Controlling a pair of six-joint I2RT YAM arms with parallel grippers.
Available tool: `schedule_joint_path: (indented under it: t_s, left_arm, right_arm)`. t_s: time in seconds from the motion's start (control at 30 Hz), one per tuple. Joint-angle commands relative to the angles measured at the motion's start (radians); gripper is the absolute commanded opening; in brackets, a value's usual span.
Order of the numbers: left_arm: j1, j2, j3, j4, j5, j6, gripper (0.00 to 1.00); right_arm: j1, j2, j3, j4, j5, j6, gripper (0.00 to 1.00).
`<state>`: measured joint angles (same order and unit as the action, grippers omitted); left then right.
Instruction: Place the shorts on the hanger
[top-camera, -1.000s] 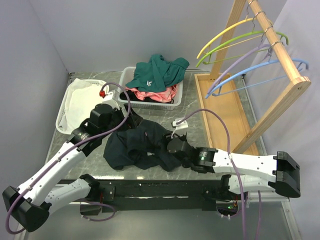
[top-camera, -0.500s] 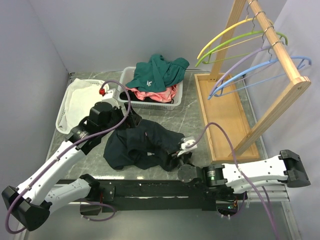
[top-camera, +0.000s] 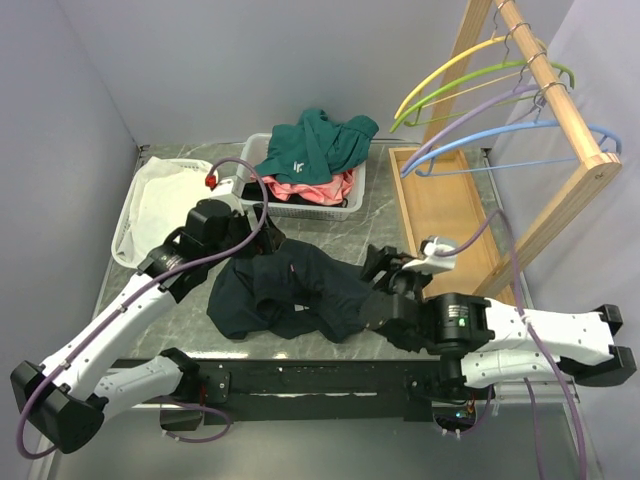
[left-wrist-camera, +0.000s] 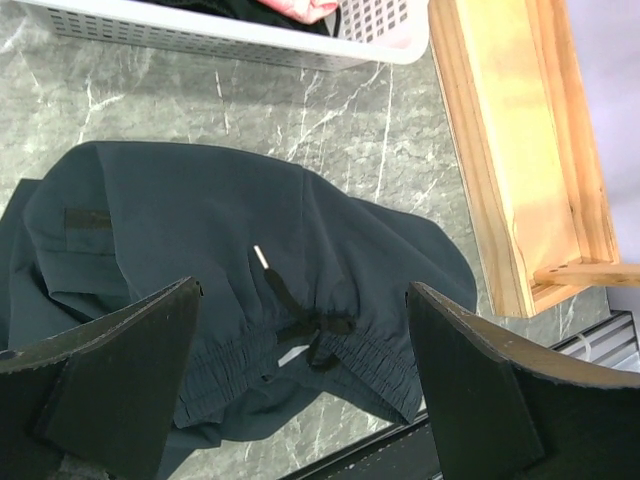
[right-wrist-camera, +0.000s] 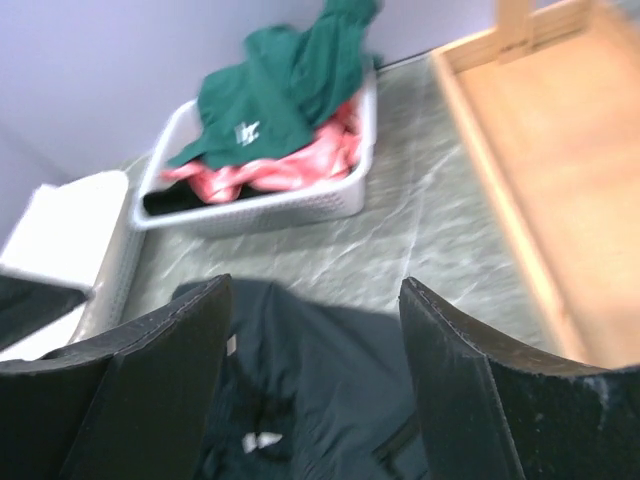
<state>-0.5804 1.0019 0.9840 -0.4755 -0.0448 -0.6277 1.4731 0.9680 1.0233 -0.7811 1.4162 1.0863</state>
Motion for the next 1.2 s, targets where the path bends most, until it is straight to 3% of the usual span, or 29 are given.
schedule_joint_path:
  t_s: [0.0, 0.07, 0.1, 0.17, 0.4, 0.5, 0.67, 1.0, 1.17]
  left_arm:
    - [0.007, 0.015, 0.047, 0.028, 0.029, 0.025, 0.89]
    - [0.008, 0.021, 0.054, 0.026, 0.033, 0.029, 0.89]
    - [0.010, 0.027, 0.054, 0.025, 0.037, 0.033, 0.89]
    - [0.011, 0.030, 0.059, 0.021, 0.036, 0.036, 0.89]
    - [0.017, 0.037, 0.054, 0.021, 0.051, 0.042, 0.89]
    - [0.019, 0.034, 0.048, 0.031, 0.059, 0.037, 0.90]
    - [0.020, 0.030, 0.039, 0.038, 0.065, 0.039, 0.90]
    - [0.022, 0.033, 0.036, 0.057, 0.094, 0.039, 0.90]
    - [0.025, 0.029, 0.041, 0.061, 0.100, 0.042, 0.91]
  right_arm:
    - [-0.109, -0.078, 0.052, 0.133, -0.017, -0.229, 0.75]
    - [-0.227, -0.152, -0.014, 0.360, -0.268, -0.502, 0.75]
    - [-0.262, -0.222, -0.028, 0.453, -0.336, -0.525, 0.74]
    - [-0.296, -0.258, -0.011, 0.473, -0.422, -0.546, 0.72]
    - [-0.307, -0.271, 0.141, 0.325, -0.373, -0.537, 0.73]
    - [-0.312, -0.304, 0.133, 0.406, -0.310, -0.597, 0.73]
    - [-0.385, -0.278, 0.147, 0.592, -0.338, -0.738, 0.73]
    - [-0.736, -0.063, 0.345, 0.525, -0.661, -0.638, 0.73]
    - [-0.846, 0.004, 0.415, 0.464, -0.776, -0.554, 0.73]
